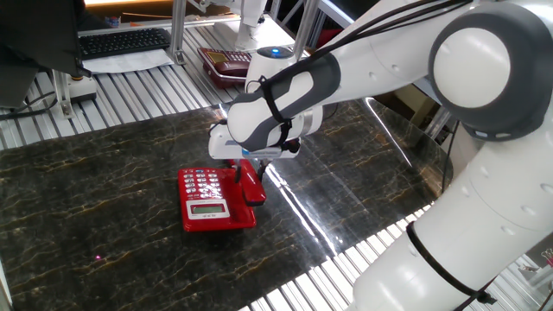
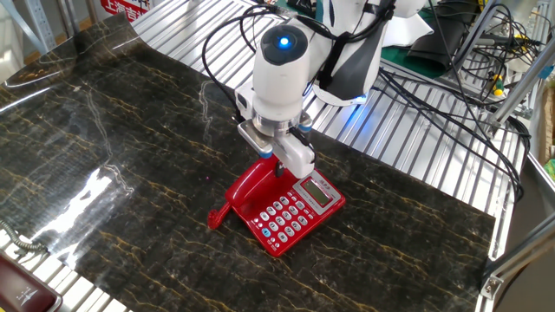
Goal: Place the handset of the telephone on the corresponding phone cradle
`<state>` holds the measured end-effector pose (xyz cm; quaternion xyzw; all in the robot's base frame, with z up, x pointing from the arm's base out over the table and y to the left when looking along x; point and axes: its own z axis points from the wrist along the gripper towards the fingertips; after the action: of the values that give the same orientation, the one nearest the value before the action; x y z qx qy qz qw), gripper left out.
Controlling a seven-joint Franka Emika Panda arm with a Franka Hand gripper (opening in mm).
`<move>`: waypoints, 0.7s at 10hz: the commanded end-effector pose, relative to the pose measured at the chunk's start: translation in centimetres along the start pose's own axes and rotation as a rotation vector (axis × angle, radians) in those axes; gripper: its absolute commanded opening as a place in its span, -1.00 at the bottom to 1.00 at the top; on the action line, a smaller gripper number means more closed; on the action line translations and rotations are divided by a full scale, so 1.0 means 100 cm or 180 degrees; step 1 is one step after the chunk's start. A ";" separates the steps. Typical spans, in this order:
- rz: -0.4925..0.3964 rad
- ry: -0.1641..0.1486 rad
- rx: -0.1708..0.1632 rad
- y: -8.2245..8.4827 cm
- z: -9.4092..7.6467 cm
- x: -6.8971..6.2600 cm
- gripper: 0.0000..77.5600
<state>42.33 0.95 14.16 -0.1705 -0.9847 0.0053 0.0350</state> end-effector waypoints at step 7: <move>-0.0001 -0.0062 0.0002 0.008 0.001 -0.013 -0.97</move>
<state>43.68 1.32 13.81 -0.1785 -0.9836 0.0105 0.0242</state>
